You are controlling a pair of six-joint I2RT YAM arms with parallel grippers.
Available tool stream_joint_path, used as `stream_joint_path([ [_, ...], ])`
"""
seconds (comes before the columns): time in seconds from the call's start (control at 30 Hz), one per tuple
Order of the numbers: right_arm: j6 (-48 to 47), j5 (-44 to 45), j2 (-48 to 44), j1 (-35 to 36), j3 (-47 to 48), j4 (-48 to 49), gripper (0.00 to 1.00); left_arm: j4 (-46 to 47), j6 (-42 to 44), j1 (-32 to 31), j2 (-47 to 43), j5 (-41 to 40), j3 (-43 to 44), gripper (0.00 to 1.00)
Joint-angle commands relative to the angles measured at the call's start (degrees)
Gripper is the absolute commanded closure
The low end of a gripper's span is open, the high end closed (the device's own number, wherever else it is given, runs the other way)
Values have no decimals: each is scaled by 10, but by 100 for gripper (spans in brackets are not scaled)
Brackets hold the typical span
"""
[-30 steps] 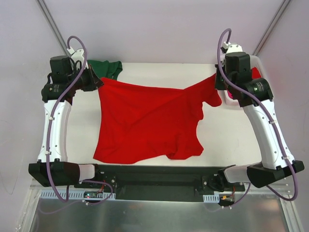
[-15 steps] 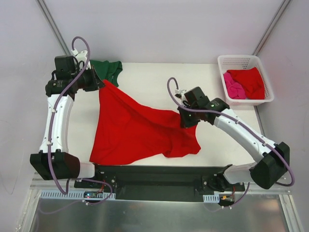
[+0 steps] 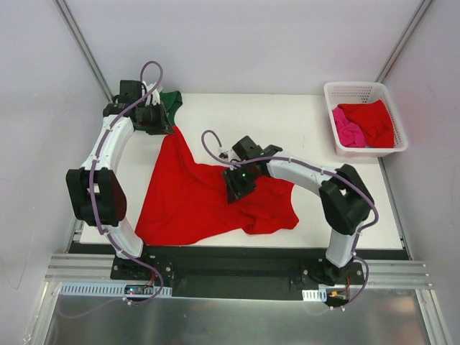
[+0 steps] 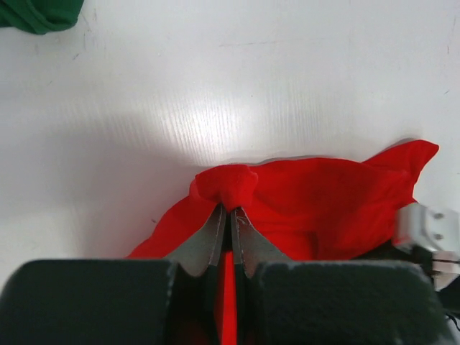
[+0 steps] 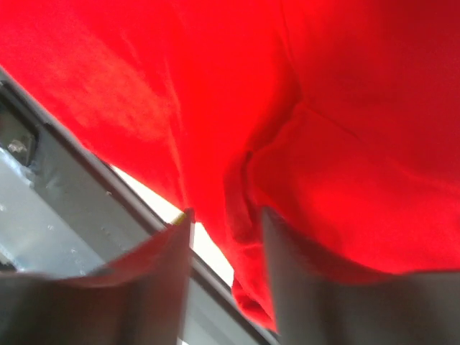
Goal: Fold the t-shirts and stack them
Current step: Flatten the tshirt out
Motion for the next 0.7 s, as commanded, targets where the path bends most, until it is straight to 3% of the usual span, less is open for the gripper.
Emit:
stream_joint_path([
  [0.0,-13,9,9,27,35,-1,43,22,-5,-13,-6,-4,39,100],
  [0.13,-1,100,-44,30,0,3,34,22,0,-13,-6,-8,38,100],
  [0.4,59,231,-189,2,-111,12,32,24,-3,-13,-8,0,35,100],
  [0.53,98,220,-251,-32,-189,30,32,24,1,-13,-13,0,32,100],
  [0.67,146,119,-299,-85,-284,108,33,24,0,-13,-16,3,26,100],
])
